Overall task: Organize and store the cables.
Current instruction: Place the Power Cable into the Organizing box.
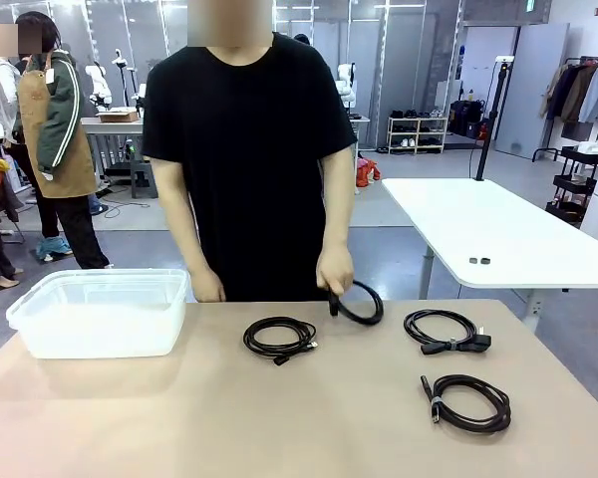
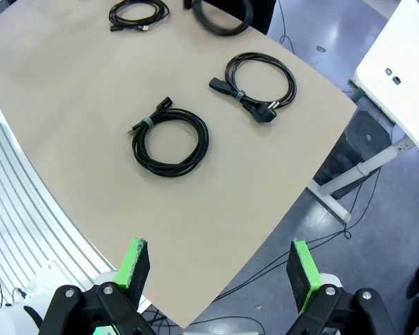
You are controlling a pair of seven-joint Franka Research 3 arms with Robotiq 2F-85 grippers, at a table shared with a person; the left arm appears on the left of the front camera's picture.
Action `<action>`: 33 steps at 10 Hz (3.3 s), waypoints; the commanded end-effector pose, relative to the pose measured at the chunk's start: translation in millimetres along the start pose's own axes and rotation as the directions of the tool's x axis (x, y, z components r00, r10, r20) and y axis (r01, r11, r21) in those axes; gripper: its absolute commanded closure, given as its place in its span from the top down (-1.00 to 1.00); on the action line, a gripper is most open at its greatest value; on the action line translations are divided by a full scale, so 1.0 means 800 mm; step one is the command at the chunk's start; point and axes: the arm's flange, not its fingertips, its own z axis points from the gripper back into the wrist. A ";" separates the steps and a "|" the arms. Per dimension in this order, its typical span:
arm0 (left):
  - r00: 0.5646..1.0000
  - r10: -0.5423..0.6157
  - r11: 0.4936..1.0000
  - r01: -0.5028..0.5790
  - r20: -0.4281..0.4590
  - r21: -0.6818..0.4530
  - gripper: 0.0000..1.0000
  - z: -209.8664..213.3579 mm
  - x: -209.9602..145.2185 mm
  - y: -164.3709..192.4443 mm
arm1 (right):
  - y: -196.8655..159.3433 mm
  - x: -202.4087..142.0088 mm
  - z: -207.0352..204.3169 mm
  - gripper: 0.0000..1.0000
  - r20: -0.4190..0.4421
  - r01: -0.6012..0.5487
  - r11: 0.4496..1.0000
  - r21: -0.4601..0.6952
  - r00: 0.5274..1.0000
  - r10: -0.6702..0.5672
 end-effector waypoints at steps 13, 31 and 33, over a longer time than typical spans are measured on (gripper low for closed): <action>1.000 -0.015 1.000 0.015 0.005 -0.009 1.00 0.001 -0.001 0.000 | -0.001 0.042 -0.008 1.00 -0.112 -0.154 0.988 0.014 0.982 0.155; 1.000 -0.015 1.000 0.015 0.005 -0.009 1.00 0.001 -0.001 0.000 | -0.089 0.220 -0.501 1.00 -0.391 -0.462 0.775 0.431 0.679 0.622; 1.000 -0.015 1.000 0.015 0.005 -0.009 1.00 0.001 -0.001 0.000 | -0.086 0.215 -0.519 1.00 -0.409 -0.461 0.771 0.440 0.661 0.629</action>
